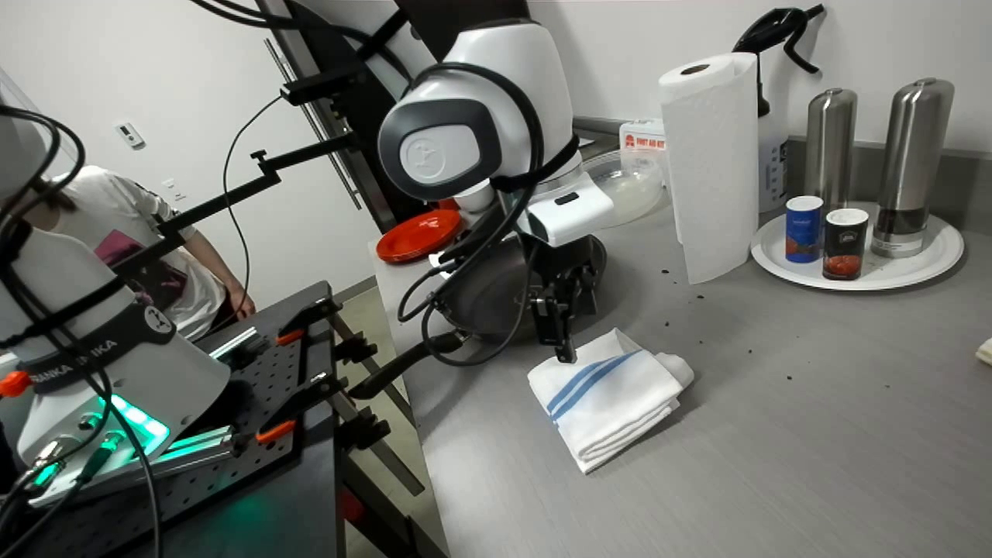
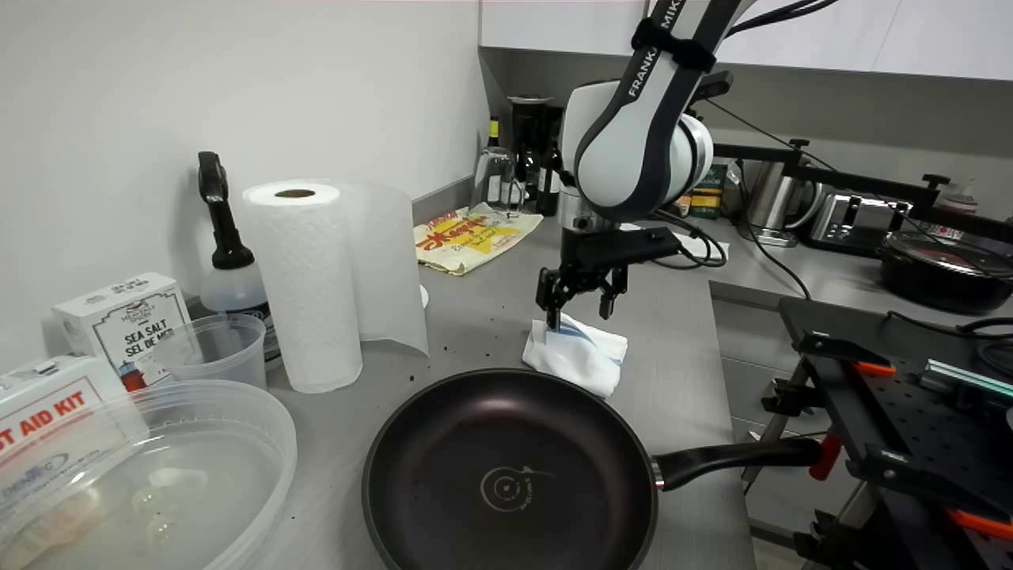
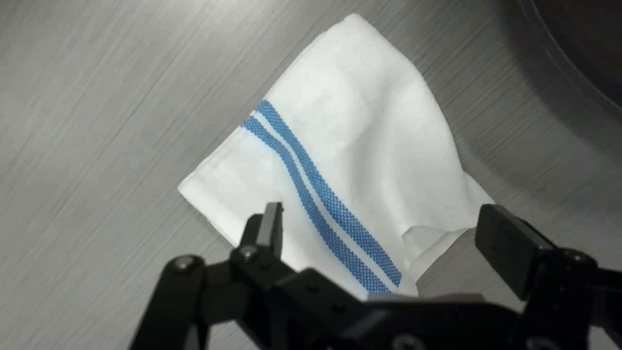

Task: Pick up the kitchen cloth and wipe the pan

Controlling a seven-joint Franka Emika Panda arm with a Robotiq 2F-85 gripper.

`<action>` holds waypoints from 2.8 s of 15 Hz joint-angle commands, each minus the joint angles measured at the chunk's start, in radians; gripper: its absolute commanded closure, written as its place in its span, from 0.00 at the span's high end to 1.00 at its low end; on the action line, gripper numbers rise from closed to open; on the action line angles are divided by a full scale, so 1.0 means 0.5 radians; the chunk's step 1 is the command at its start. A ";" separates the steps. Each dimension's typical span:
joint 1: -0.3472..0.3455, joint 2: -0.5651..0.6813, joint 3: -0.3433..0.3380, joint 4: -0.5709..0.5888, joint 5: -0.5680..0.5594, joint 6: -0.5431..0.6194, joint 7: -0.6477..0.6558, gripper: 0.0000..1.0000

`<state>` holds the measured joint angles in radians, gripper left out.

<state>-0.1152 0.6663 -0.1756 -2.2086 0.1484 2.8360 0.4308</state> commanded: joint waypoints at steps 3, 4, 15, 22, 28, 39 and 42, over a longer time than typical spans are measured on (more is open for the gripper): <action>0.051 0.049 -0.049 0.026 0.054 -0.026 -0.014 1.00; 0.047 0.059 -0.047 0.031 0.058 -0.024 -0.016 1.00; -0.025 0.269 0.013 0.189 0.130 0.153 -0.061 1.00; -0.040 0.393 0.009 0.295 0.136 0.122 -0.063 1.00; -0.057 0.457 0.010 0.346 0.150 0.098 -0.064 0.68; -0.060 0.474 0.013 0.372 0.157 0.095 -0.062 0.03; -0.062 0.469 0.019 0.369 0.157 0.091 -0.065 0.04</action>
<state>-0.1402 0.8822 -0.1767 -2.0446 0.1943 2.8940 0.4310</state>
